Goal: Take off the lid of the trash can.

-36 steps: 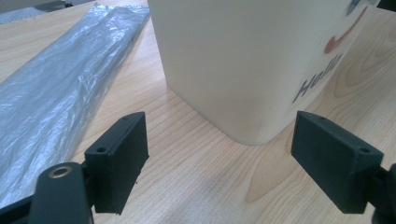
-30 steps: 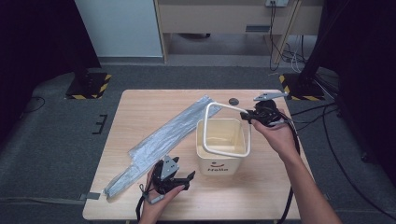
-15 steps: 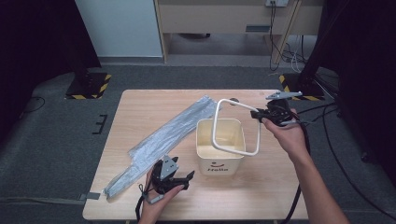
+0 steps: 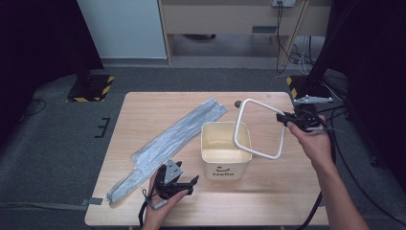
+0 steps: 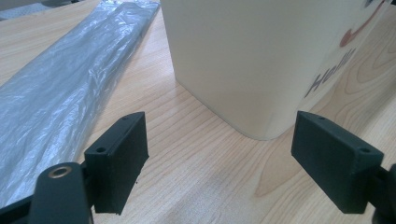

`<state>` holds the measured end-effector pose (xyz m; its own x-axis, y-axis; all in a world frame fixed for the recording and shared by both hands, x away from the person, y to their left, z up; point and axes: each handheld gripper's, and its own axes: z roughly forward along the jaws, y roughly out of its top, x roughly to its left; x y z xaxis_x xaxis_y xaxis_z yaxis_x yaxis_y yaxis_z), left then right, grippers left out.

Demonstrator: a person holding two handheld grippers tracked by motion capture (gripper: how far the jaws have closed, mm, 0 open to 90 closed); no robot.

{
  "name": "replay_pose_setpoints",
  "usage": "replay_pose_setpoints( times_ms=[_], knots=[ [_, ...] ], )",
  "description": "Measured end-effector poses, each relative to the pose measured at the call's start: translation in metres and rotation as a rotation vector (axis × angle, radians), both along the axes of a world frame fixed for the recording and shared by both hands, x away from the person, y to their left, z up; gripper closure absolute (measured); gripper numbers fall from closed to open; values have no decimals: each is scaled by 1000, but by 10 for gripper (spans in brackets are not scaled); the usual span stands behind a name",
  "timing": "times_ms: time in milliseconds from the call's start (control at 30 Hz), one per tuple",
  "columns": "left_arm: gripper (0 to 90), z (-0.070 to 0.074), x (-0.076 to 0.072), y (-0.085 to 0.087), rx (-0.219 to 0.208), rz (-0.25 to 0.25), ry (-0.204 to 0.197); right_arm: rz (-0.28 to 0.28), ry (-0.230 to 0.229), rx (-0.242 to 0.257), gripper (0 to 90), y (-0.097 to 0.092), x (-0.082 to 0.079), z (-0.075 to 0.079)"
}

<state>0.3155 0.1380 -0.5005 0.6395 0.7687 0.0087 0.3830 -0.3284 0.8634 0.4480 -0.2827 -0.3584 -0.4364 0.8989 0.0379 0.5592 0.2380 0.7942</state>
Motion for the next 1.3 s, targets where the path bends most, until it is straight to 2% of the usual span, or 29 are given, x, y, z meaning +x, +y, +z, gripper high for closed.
replay_pose_setpoints(
  times_ms=[67, 167, 233, 267, 300, 367, 400, 667, 833, 900, 967, 1000, 1100, 1200, 1233, 1300],
  knots=[
    [178, 0, 0, 1, 2, 2, 2, -40, 21, -6, 762, -9, -1, -2],
    [178, -1, 0, 1, 2, 6, 2, -70, 30, -9, 762, -16, -1, -4],
    [178, -1, 1, 3, 3, 10, 3, -121, 42, -11, 762, -25, -2, -8],
    [178, -1, 1, 3, 3, 10, 3, -121, 42, -11, 762, -25, -2, -8],
    [177, -2, 2, 4, 7, 13, 6, -158, 48, -6, 762, -30, -2, -10],
    [177, -3, 2, 4, 9, 14, 8, -170, 44, -13, 762, -33, -2, -10],
    [177, -3, 3, 5, 9, 17, 10, -196, 53, -9, 762, -37, -2, -12],
    [177, -4, 3, 7, 8, 24, 11, -245, 65, -33, 762, -50, -4, -21],
    [177, -5, 3, 7, 13, 25, 15, -311, 90, -45, 762, -66, -4, -39],
    [176, -7, 4, 7, 13, 27, 18, -320, 97, -47, 762, -69, -3, -44],
    [176, -9, 4, 6, 21, 28, 20, -340, 126, -65, 762, -74, 0, -59],
    [176, -9, 4, 6, 22, 29, 20, -340, 126, -65, 762, -74, 0, -59],
    [176, -9, 4, 7, 19, 32, 21, -349, 150, -65, 762, -76, 5, -75],
    [176, -10, 4, 7, 17, 35, 24, -358, 191, -90, 762, -73, 14, -95],
    [176, -11, 4, 8, 19, 38, 27, -358, 191, -90, 762, -73, 14, -95],
    [172, -13, 5, 6, 36, 38, 37, -355, 216, -88, 762, -68, 20, -109]
  ],
)
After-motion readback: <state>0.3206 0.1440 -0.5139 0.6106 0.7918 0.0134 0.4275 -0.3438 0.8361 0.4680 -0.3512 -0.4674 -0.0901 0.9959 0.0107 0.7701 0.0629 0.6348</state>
